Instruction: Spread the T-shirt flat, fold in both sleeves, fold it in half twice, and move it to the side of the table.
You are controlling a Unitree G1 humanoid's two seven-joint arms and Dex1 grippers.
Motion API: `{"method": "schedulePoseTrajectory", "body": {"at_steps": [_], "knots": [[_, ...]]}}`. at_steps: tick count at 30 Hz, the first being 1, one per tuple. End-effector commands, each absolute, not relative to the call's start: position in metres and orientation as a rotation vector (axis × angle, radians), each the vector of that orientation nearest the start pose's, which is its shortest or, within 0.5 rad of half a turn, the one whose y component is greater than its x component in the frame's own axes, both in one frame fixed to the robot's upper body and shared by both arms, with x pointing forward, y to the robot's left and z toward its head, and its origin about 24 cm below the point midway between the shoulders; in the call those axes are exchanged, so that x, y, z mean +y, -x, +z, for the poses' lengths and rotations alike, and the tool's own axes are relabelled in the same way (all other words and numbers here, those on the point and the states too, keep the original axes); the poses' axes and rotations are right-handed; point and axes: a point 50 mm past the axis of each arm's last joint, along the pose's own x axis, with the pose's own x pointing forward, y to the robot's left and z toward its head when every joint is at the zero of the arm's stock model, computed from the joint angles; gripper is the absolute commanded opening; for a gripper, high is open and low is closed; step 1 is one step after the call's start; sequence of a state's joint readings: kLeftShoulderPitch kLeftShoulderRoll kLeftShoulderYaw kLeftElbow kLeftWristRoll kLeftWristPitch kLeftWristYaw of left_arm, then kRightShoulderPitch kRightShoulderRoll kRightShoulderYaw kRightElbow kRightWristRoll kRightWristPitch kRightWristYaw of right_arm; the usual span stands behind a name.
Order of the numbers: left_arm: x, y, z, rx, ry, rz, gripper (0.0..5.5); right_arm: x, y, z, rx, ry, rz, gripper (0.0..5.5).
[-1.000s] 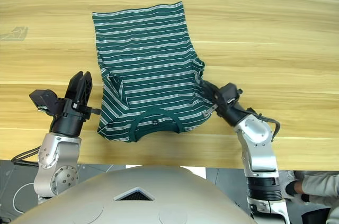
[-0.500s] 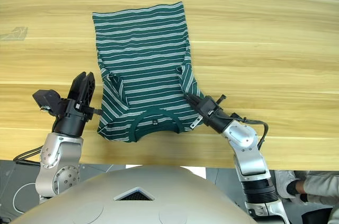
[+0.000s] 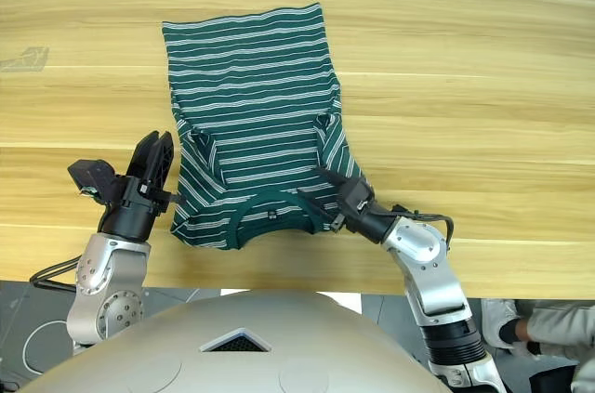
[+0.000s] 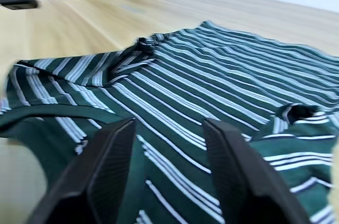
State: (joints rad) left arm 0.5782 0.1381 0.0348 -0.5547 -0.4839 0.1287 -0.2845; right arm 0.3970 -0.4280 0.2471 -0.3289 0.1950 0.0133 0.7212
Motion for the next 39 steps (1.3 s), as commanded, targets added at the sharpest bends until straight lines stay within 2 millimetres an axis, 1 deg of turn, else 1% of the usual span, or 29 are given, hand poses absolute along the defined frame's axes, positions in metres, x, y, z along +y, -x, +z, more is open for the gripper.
{"method": "schedulePoseTrajectory", "body": {"at_steps": [1,2,4,6,7,8,9,10,11,12,13,14,16,18,20,23,25,29,31,35,37,39], "knots": [[0.177,-0.14,0.06,0.069,0.306,-0.193,1.1,-0.145,-0.141,0.037,0.199,-0.006,1.019,3.04],[0.18,-0.14,0.06,0.07,0.286,-0.192,1.1,-0.152,-0.143,0.044,0.165,-0.027,1.012,3.3],[0.19,-0.14,0.06,0.082,0.181,-0.213,1.1,-0.174,-0.155,0.058,0.073,-0.019,0.957,3.65],[0.205,-0.14,0.063,0.084,-0.036,-0.262,1.1,-0.193,-0.169,0.071,-0.012,0.041,0.885,3.69],[0.213,-0.14,0.064,0.085,-0.129,-0.282,1.1,-0.199,-0.174,0.077,-0.049,0.084,0.858,3.69],[0.222,-0.14,0.063,0.09,-0.252,-0.299,1.1,-0.204,-0.178,0.082,-0.084,0.13,0.841,3.69],[0.233,-0.138,0.061,0.108,-0.424,-0.324,1.1,-0.209,-0.183,0.088,-0.13,0.201,0.817,3.69],[0.248,-0.135,0.058,0.142,-0.658,-0.351,1.1,-0.219,-0.192,0.096,-0.191,0.318,0.78,3.69],[0.258,-0.132,0.055,0.162,-0.829,-0.387,1.1,-0.226,-0.198,0.103,-0.241,0.424,0.753,3.69],[0.266,-0.129,0.054,0.176,-0.965,-0.426,1.1,-0.234,-0.205,0.107,-0.285,0.558,0.733,3.69],[0.274,-0.127,0.053,0.181,-1.103,-0.463,1.1,-0.241,-0.211,0.109,-0.316,0.754,0.742,3.69],[0.278,-0.124,0.051,0.185,-1.239,-0.525,1.1,-0.246,-0.217,0.106,-0.332,0.959,0.791,3.69],[0.281,-0.119,0.047,0.168,-1.396,-0.649,1.1,-0.251,-0.22,0.095,-0.342,1.234,0.944,3.69],[0.278,-0.119,0.043,0.128,-1.457,-0.746,1.1,-0.253,-0.219,0.085,-0.352,1.383,1.082,3.69],[0.275,-0.119,0.038,0.099,-1.491,-0.836,1.1,-0.254,-0.221,0.078,-0.365,1.494,1.209,3.69],[0.273,-0.116,0.029,0.072,-1.533,-0.968,1.1,-0.261,-0.223,0.067,-0.33,1.573,1.332,3.69],[0.267,-0.115,0.023,0.026,-1.556,-1.036,1.1,-0.267,-0.225,0.056,-0.276,1.614,1.395,3.69],[0.247,-0.119,0.008,-0.088,-1.544,-1.146,1.1,-0.275,-0.232,0.037,-0.233,1.699,1.466,3.69],[0.243,-0.122,0.006,-0.122,-1.542,-1.17,1.1,-0.276,-0.232,0.029,-0.259,1.716,1.499,3.69],[0.238,-0.125,0.004,-0.185,-1.538,-1.201,1.1,-0.27,-0.224,0.01,-0.35,1.678,1.585,3.69],[0.233,-0.123,0.003,-0.218,-1.527,-1.227,1.1,-0.264,-0.219,0.001,-0.397,1.635,1.609,3.69],[0.231,-0.12,0.001,-0.228,-1.52,-1.246,1.1,-0.262,-0.215,-0.004,-0.426,1.61,1.62,3.69]]}}
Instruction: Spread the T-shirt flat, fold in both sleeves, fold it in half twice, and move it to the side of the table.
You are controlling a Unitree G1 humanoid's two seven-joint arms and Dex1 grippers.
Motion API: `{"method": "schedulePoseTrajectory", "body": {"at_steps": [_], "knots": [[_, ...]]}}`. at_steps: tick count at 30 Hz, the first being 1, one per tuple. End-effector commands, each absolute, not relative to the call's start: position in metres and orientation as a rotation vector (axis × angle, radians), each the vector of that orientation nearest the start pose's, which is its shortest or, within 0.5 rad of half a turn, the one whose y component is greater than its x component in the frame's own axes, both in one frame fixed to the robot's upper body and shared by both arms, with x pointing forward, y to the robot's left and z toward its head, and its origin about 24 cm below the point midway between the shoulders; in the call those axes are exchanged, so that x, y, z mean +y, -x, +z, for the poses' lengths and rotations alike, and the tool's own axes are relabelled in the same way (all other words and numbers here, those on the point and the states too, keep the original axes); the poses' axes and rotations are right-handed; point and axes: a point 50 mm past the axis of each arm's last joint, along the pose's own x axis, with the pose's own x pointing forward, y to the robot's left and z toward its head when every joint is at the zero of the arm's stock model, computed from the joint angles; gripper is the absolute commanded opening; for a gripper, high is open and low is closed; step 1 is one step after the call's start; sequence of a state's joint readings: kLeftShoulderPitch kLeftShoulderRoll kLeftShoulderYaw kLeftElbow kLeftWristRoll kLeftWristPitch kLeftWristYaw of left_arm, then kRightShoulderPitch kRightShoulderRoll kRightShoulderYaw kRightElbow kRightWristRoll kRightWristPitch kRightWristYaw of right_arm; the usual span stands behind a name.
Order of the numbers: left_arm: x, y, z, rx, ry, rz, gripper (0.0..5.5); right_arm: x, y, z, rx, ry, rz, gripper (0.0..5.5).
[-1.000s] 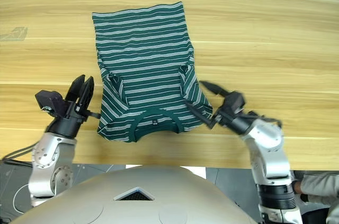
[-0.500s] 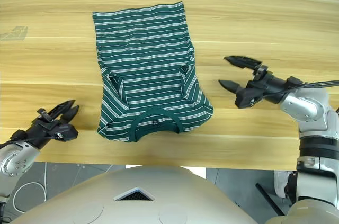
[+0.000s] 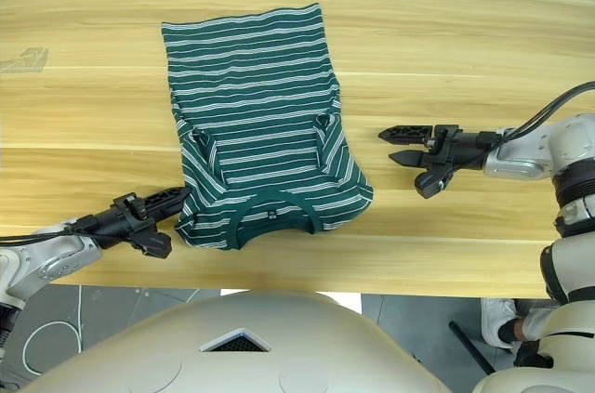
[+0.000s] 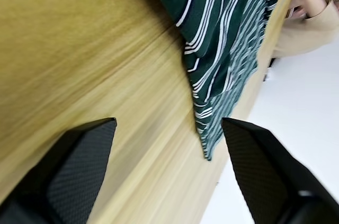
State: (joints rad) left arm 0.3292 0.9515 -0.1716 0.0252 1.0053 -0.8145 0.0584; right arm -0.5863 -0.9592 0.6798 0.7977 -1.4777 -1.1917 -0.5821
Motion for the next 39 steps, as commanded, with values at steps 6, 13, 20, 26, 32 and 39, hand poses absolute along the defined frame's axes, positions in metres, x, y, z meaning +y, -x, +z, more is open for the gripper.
{"method": "schedulePoseTrajectory", "body": {"at_steps": [6,13,20,26,32,39], "knots": [[0.241,-0.108,0.003,-0.195,-1.53,-1.246,1.1,-0.263,-0.201,-0.014,-0.448,1.536,1.685,3.69],[0.249,-0.106,0.011,-0.209,-1.514,-1.169,1.1,-0.256,-0.185,-0.022,-0.463,1.429,1.758,3.69],[0.24,-0.099,0.008,-0.252,-1.474,-1.18,2.03,-0.254,-0.181,-0.024,-0.461,1.407,1.767,3.72],[0.235,-0.097,0.009,-0.293,-1.443,-1.148,2.78,-0.254,-0.18,-0.025,-0.435,1.396,1.777,3.72],[0.235,-0.097,0.005,-0.291,-1.453,-1.136,3.37,-0.252,-0.169,-0.03,-0.362,1.31,1.852,3.72],[0.235,-0.096,-0.001,-0.276,-1.465,-1.171,3.37,-0.249,-0.16,-0.031,-0.348,1.249,1.884,3.72]]}}
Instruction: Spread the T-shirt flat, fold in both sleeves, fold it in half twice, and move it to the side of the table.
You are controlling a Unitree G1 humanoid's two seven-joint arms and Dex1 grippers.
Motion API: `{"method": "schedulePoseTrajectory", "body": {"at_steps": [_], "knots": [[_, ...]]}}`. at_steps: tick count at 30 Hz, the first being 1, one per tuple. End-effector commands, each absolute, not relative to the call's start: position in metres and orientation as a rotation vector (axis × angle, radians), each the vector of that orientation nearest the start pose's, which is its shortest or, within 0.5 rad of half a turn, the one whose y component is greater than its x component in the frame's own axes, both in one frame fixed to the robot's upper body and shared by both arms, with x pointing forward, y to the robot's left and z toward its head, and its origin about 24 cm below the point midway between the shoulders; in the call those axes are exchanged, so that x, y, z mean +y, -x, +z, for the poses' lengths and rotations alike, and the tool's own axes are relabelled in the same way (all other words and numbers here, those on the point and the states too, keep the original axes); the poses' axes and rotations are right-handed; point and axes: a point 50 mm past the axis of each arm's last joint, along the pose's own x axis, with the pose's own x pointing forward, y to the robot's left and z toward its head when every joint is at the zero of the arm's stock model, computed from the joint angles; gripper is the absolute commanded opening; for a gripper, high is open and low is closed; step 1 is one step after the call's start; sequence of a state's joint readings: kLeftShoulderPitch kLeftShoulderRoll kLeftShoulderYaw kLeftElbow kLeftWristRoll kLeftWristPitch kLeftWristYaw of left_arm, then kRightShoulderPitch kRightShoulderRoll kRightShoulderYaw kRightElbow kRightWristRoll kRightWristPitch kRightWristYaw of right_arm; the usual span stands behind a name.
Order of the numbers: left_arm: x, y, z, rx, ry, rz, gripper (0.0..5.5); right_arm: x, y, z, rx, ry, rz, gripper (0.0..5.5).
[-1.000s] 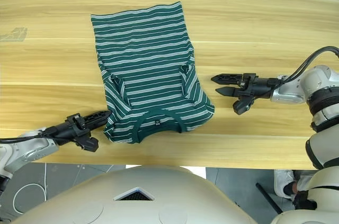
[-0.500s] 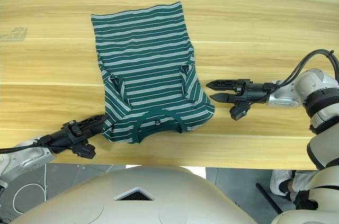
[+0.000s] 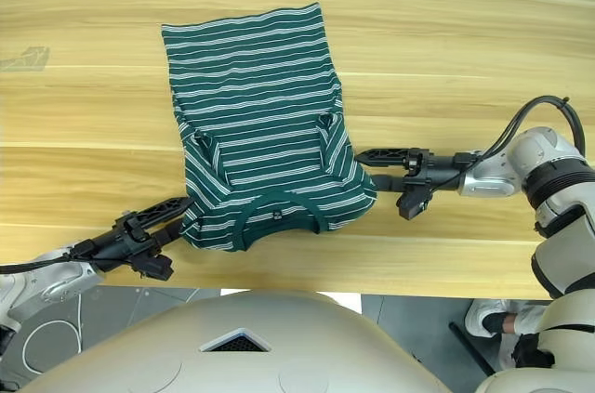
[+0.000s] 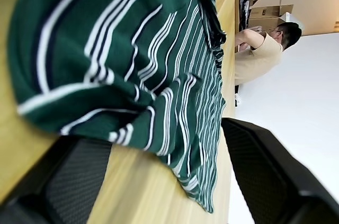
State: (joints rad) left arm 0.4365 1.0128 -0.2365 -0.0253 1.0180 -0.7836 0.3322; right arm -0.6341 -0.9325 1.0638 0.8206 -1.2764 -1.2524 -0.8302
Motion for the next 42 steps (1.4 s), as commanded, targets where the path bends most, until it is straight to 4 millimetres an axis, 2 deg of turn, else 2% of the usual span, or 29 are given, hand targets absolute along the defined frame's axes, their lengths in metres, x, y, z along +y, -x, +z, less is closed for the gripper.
{"method": "schedulePoseTrajectory", "body": {"at_steps": [1,3,6,15,18,26,31,34,36,38,42], "knots": [[0.235,-0.095,-0.001,-0.273,-1.466,-1.175,3.37,-0.247,-0.16,-0.031,-0.35,1.239,1.88,3.72],[0.235,-0.094,-0.003,-0.262,-1.464,-1.179,3.37,-0.246,-0.16,-0.031,-0.348,1.234,1.882,3.72],[0.235,-0.098,-0.002,-0.264,-1.467,-1.152,3.42,-0.246,-0.16,-0.03,-0.34,1.23,1.877,3.16],[0.234,-0.101,-0.002,-0.258,-1.469,-1.158,1.77,-0.247,-0.158,-0.029,-0.302,1.212,1.849,1.12],[0.234,-0.101,-0.002,-0.251,-1.468,-1.164,1.41,-0.248,-0.158,-0.029,-0.295,1.212,1.846,0.65],[0.239,-0.104,0.001,-0.226,-1.493,-1.194,0.56,-0.244,-0.157,-0.025,-0.282,1.158,1.796,0.05],[0.26,-0.109,0.002,0.016,-1.445,-1.205,0.05,-0.238,-0.164,-0.018,-0.191,0.983,1.716,0.0],[0.264,-0.113,0.012,0.091,-1.383,-1.213,0.03,-0.238,-0.158,-0.01,-0.03,0.908,1.684,0.0],[0.264,-0.118,0.022,0.149,-1.316,-1.197,0.03,-0.233,-0.152,0.004,0.16,0.761,1.661,0.0],[0.262,-0.121,0.033,0.193,-1.246,-1.183,0.03,-0.231,-0.152,0.016,0.262,0.661,1.667,0.0],[0.243,-0.127,0.069,0.252,-0.981,-1.185,0.03,-0.224,-0.151,0.042,0.387,0.47,1.71,0.0]]}}
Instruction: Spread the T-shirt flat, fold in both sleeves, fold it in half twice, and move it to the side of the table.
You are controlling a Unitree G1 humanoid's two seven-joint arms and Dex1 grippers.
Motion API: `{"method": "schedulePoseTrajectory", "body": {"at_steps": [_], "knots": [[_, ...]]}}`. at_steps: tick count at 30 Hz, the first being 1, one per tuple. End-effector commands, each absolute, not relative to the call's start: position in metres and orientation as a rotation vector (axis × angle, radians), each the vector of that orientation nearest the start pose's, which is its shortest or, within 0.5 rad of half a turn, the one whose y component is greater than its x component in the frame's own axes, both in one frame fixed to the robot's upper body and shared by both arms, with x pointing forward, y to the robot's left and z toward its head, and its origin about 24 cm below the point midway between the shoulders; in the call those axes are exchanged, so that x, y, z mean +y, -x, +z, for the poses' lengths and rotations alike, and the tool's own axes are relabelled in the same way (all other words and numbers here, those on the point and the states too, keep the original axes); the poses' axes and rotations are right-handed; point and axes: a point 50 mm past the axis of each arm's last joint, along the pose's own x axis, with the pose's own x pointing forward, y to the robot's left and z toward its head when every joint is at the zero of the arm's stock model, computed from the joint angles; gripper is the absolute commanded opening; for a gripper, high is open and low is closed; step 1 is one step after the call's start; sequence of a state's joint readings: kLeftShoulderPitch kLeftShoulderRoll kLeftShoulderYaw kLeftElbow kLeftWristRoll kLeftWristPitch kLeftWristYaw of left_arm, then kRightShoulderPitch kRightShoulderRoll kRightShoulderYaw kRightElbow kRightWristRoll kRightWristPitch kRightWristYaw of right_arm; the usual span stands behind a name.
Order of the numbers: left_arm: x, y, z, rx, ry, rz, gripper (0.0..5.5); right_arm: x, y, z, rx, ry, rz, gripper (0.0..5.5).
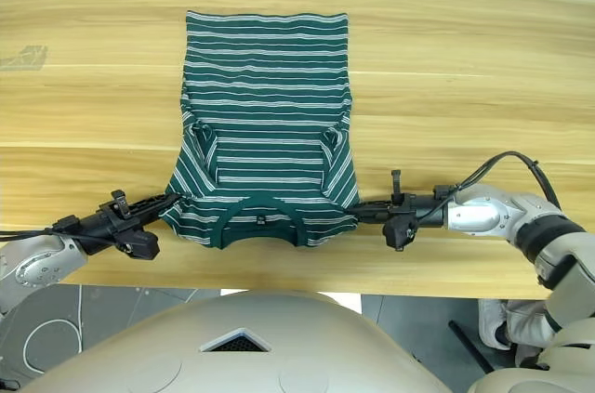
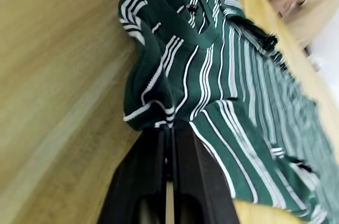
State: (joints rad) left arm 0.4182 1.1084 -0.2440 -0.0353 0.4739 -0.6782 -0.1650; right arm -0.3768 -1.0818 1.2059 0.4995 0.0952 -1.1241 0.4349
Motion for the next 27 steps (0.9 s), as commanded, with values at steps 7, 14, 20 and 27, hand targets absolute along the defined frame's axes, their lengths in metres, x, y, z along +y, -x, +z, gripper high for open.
{"method": "schedulePoseTrajectory", "body": {"at_steps": [7,14,20,27], "knots": [[0.239,-0.117,0.109,0.389,-0.644,-1.215,0.03,-0.216,-0.148,0.098,0.4,0.223,1.745,0.0],[0.249,-0.095,0.13,0.503,-0.588,-1.211,0.03,-0.219,-0.135,0.109,0.428,0.114,1.707,0.0],[0.241,-0.088,0.128,0.545,-0.568,-1.267,0.03,-0.219,-0.137,0.112,0.395,0.089,1.675,0.0],[0.241,-0.141,0.126,0.432,-0.597,-1.192,0.03,-0.219,-0.166,0.113,0.272,0.088,1.55,0.0]]}}
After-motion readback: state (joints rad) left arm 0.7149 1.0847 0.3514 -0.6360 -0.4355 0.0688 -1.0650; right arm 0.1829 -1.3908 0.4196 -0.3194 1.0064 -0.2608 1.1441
